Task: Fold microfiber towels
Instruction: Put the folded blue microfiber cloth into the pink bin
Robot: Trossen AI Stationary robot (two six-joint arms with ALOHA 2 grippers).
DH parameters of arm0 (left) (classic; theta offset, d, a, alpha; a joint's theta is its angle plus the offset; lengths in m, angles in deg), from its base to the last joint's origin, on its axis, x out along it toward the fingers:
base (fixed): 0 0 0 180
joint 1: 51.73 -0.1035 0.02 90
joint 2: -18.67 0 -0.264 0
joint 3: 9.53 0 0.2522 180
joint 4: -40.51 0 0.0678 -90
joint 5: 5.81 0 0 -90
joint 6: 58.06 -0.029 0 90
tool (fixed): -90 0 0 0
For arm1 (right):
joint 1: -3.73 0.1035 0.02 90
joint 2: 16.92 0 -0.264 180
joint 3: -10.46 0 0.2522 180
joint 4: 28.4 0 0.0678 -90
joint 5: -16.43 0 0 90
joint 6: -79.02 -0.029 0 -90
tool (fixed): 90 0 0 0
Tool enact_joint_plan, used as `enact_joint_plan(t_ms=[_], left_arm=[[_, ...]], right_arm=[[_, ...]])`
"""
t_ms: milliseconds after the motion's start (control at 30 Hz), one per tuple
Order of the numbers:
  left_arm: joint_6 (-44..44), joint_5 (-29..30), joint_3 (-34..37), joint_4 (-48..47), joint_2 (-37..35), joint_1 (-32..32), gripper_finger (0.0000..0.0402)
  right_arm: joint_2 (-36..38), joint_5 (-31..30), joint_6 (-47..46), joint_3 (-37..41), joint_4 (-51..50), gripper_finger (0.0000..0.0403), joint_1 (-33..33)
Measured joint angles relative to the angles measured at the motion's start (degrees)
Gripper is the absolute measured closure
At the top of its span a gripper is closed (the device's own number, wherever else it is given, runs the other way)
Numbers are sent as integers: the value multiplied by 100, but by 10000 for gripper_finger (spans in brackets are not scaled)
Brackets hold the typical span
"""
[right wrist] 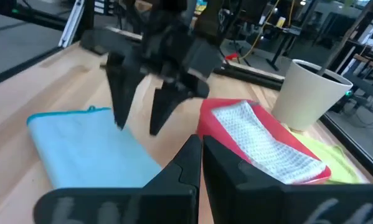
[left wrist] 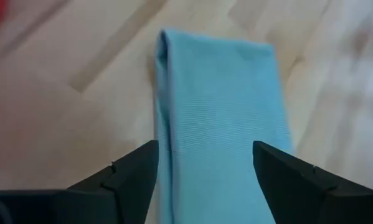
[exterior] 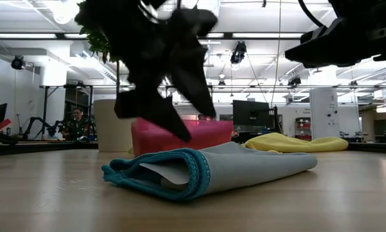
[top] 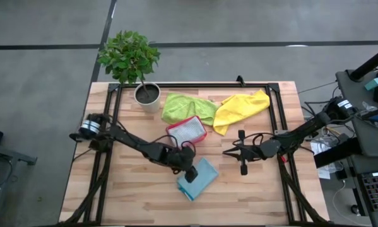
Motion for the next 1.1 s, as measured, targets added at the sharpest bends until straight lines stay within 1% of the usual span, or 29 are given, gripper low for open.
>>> enact_joint_plan(t_ms=[300,633,767,933,1100], left_arm=[[-7,-12,-105,84,511,5,157],[81,108,-150,390,783,163,161],[95,135,-142,425,798,231,189],[129,126,-122,492,809,272,245],[226,401,-111,746,926,407,288]], right_arm=[[3,-17,59,7,35,394,0],[3,-22,100,7,35,394,-2],[3,-22,100,7,35,394,-2],[3,-26,282,7,147,394,-15],[3,-24,292,-20,209,394,-15]])
